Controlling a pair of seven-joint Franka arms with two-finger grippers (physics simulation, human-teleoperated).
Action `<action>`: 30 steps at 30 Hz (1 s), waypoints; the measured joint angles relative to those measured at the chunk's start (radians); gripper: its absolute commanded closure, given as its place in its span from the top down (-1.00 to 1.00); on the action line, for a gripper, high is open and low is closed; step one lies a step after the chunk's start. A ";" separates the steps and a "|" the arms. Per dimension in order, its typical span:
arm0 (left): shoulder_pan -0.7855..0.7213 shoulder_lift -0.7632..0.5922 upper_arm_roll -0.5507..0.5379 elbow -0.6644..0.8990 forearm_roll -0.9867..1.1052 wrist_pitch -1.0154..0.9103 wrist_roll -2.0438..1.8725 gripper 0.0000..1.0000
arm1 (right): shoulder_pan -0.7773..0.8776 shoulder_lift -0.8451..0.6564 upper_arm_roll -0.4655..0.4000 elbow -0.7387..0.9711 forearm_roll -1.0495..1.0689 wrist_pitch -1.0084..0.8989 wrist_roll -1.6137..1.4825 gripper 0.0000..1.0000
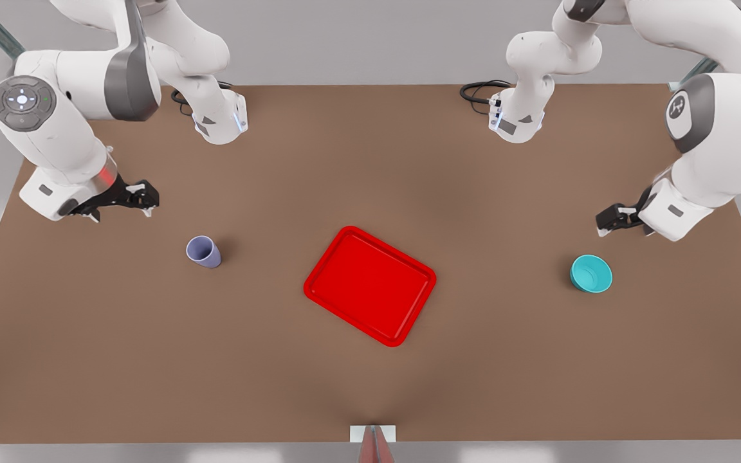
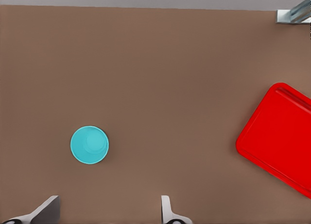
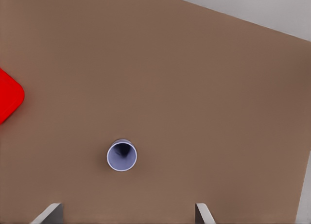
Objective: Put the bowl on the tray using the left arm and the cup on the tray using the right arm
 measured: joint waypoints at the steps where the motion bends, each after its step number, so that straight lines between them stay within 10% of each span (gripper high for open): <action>1: 0.007 -0.002 0.001 0.000 0.000 -0.005 0.000 1.00 | -0.005 0.002 0.000 0.000 0.001 0.000 0.000 1.00; 11: 0.074 -0.029 0.103 -0.032 0.007 -0.078 0.207 1.00 | -0.004 0.022 0.000 0.007 0.002 0.018 -0.002 1.00; 30: 0.012 0.245 0.038 -0.280 0.048 0.361 0.188 1.00 | -0.007 0.031 0.000 0.009 0.001 0.020 -0.002 1.00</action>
